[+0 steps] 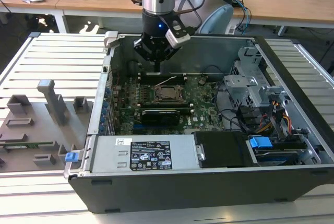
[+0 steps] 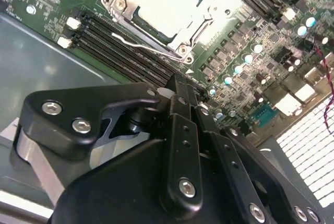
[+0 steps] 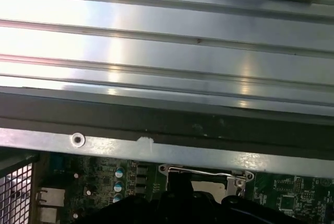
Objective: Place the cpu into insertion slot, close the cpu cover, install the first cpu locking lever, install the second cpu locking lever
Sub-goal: 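Install the first cpu locking lever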
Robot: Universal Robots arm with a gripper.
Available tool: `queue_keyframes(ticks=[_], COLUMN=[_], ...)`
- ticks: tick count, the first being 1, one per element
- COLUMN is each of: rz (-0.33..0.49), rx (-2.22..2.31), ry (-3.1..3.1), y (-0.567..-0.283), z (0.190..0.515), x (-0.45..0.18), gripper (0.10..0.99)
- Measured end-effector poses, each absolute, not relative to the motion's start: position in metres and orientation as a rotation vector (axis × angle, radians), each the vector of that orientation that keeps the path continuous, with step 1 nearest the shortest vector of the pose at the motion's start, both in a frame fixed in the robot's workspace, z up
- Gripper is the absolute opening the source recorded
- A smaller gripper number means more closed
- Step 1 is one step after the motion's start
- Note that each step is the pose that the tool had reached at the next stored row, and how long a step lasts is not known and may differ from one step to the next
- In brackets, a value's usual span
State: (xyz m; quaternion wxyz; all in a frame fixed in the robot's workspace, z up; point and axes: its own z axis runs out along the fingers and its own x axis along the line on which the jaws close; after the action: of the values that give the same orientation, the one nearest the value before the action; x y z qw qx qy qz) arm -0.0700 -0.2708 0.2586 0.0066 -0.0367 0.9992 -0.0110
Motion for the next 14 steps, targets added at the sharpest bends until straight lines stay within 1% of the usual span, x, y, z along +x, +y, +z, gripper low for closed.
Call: queue_keyframes(ticks=[7, 14], rz=[-0.036, -0.036], rx=[0.084, 0.094], ry=[3.129, 3.128], y=[-0.2709, -0.2715], z=[0.2582, 0.2562], x=[-0.07, -0.07], gripper=[0.106, 0.106])
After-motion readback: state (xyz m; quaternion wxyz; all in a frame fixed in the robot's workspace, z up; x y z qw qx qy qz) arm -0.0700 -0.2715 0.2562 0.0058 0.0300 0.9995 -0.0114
